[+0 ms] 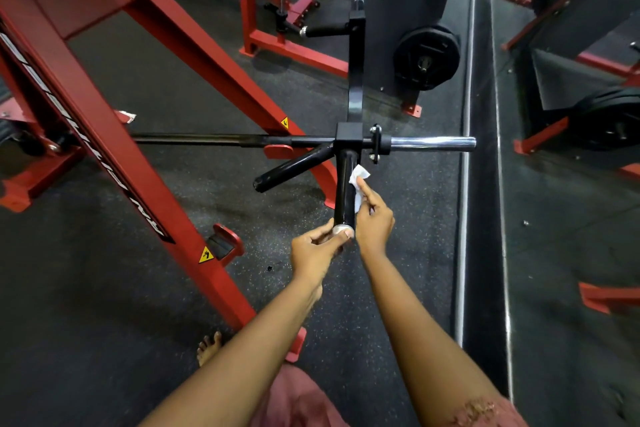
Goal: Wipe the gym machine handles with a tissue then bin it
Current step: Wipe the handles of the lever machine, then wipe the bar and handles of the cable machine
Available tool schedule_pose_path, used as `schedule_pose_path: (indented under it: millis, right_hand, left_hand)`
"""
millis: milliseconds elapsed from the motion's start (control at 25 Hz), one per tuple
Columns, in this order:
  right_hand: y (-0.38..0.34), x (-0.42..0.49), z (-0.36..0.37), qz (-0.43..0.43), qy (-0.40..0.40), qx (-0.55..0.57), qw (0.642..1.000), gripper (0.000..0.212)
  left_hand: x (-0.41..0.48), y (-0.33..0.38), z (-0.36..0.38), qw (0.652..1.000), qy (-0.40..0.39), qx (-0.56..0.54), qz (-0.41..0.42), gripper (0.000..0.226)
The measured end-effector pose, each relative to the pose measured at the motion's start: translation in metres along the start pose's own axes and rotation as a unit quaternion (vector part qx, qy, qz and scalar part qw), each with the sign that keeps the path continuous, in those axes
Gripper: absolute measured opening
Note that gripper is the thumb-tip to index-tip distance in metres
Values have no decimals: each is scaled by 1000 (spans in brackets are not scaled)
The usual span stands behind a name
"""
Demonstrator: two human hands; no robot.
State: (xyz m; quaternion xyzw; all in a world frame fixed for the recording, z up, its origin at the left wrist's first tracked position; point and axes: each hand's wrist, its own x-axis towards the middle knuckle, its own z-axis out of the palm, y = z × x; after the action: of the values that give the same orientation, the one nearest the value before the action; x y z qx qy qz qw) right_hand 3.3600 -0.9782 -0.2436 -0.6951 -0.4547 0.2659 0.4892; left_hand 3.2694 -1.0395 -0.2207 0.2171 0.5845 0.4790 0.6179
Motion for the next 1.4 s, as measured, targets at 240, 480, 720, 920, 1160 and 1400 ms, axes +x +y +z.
schedule_pose_path:
  millis: [240, 480, 720, 920, 1160, 1400]
  right_hand:
    - [1, -36, -19, -23, -28, 42, 998, 42]
    - [2, -68, -47, -54, -83, 34, 995, 42]
    - [-39, -62, -52, -148, -102, -23, 984, 36]
    - [-73, -82, -1, -223, -208, -4, 952, 36]
    - [-115, -103, 88, -275, -332, 31, 902, 40]
    - [-187, -152, 190, -341, -476, 43, 809, 42]
  left_hand:
    - [-3, 2, -1, 1000, -11, 10, 9, 37]
    - [-3, 2, -2, 1000, -9, 19, 14, 38]
    - [-1, 13, -29, 991, -17, 121, 63, 35]
    - [-11, 45, -103, 944, 41, 286, 162, 29]
    - [-39, 80, -218, 848, 131, 459, 229, 50]
    - [-84, 100, -348, 779, 301, 524, 169, 52]
